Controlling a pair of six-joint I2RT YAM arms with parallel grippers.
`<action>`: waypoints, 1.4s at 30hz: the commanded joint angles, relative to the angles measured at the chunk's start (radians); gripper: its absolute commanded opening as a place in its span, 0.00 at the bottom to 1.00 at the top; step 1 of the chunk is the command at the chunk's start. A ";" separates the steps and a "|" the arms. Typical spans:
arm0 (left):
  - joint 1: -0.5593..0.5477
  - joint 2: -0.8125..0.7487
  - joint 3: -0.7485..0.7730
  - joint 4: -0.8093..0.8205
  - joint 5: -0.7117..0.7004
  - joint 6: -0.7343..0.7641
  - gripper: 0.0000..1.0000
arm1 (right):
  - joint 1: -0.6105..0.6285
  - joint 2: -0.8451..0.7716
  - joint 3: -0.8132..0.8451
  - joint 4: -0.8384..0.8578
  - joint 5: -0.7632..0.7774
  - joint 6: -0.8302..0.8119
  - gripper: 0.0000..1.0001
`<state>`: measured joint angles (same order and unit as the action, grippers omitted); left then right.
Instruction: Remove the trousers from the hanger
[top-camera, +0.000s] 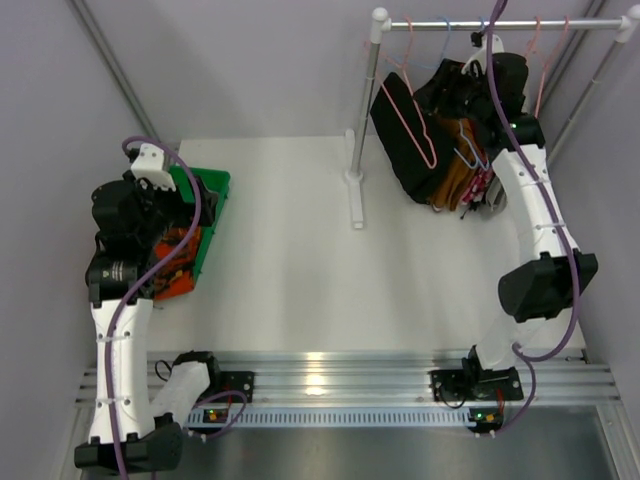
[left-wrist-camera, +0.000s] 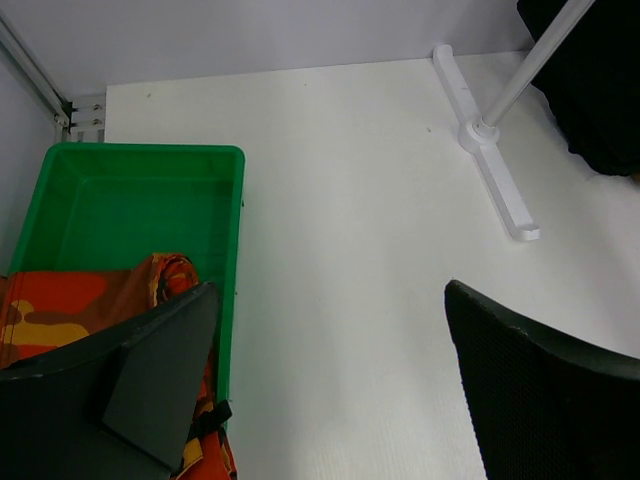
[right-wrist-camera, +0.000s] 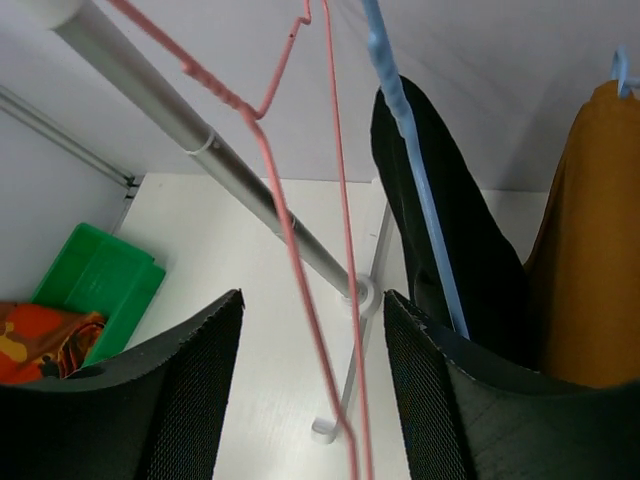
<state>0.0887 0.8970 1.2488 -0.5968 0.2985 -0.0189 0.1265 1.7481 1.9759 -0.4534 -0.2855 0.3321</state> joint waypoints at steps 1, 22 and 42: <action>-0.004 0.006 0.005 0.035 0.013 0.005 0.99 | -0.014 -0.128 0.021 0.090 -0.029 -0.045 0.58; -0.004 0.011 0.031 0.025 0.010 0.000 0.99 | -0.016 -0.012 0.090 -0.016 0.152 -0.151 0.53; -0.004 0.010 0.017 0.026 0.010 0.004 0.99 | -0.034 0.033 0.012 0.004 0.034 -0.097 0.34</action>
<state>0.0887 0.9081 1.2488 -0.5980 0.2989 -0.0196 0.1135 1.7756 1.9934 -0.4622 -0.1905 0.2028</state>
